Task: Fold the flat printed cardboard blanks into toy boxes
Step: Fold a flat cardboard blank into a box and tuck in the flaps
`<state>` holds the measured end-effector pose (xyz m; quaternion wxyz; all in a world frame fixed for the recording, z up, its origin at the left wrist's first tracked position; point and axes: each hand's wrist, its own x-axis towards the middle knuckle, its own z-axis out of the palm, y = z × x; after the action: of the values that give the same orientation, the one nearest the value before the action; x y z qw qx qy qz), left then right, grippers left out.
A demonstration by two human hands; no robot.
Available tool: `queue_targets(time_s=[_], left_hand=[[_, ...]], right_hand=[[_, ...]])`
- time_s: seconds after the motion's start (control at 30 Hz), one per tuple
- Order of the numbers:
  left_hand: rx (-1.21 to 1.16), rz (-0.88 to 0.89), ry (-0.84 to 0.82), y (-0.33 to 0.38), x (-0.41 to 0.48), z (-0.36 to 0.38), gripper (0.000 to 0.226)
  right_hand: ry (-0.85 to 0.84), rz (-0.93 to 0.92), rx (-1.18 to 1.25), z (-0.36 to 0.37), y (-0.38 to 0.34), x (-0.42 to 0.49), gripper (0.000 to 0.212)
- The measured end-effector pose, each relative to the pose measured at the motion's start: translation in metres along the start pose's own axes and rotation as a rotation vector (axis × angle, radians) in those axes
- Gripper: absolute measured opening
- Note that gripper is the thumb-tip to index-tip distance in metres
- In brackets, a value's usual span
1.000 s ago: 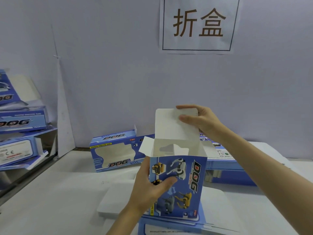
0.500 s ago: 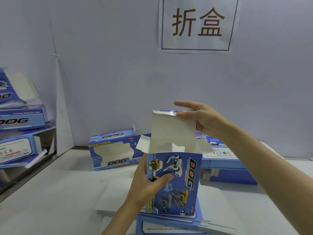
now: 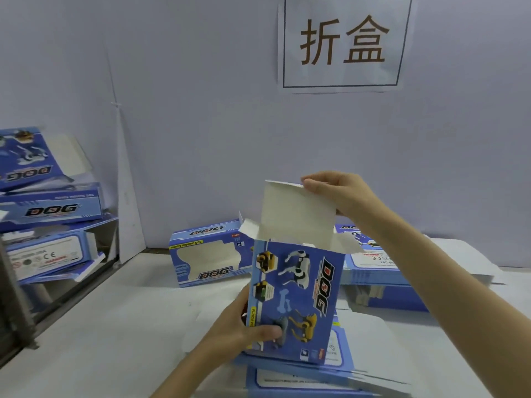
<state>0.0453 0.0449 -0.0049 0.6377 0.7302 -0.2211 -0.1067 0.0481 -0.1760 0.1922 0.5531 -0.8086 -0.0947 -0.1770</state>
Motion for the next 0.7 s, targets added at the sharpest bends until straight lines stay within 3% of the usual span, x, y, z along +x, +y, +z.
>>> queue_targets(time_s=[0.07, 0.13, 0.17, 0.2, 0.27, 0.33, 0.37, 0.47, 0.57, 0.63, 0.7], left_hand=[[-0.123, 0.008, 0.183, 0.005, -0.013, -0.015, 0.072], [-0.256, 0.025, 0.376, 0.008, -0.025, -0.028, 0.066], [-0.320, 0.012, 0.465, 0.008, -0.030, -0.036, 0.058], [-0.377, -0.020, 0.543, 0.007, -0.035, -0.043, 0.046], [-0.486, -0.106, 0.606, 0.009, -0.047, -0.058, 0.029], [-0.565, -0.195, 0.569, 0.017, -0.059, -0.070, 0.031], [-0.580, -0.234, 0.544, 0.026, -0.065, -0.076, 0.036], [-0.599, -0.179, 0.561, 0.068, -0.065, -0.107, 0.039], [-0.799, 0.155, 0.672, 0.135, -0.035, -0.174, 0.020], [-0.898, 0.381, 0.787, 0.177, -0.012, -0.225, 0.038], [-0.807, 0.366, 0.794, 0.186, 0.012, -0.251, 0.059]], right_hand=[[0.210, -0.049, 0.035, 0.001, 0.008, -0.002, 0.026], [0.455, -0.089, 0.072, 0.011, 0.022, -0.012, 0.027], [0.480, -0.098, 0.035, 0.023, 0.032, -0.019, 0.027], [0.407, -0.097, -0.037, 0.038, 0.044, -0.028, 0.029], [0.022, -0.057, -0.227, 0.075, 0.069, -0.045, 0.033], [-0.403, 0.019, -0.418, 0.115, 0.097, -0.062, 0.037], [-0.539, 0.044, -0.523, 0.134, 0.111, -0.070, 0.041], [-0.589, -0.043, -0.830, 0.165, 0.137, -0.085, 0.045], [-0.561, -0.043, -0.897, 0.167, 0.133, -0.084, 0.045], [-0.610, -0.001, -0.947, 0.168, 0.134, -0.080, 0.046], [-0.652, 0.013, -0.975, 0.169, 0.130, -0.076, 0.049]])
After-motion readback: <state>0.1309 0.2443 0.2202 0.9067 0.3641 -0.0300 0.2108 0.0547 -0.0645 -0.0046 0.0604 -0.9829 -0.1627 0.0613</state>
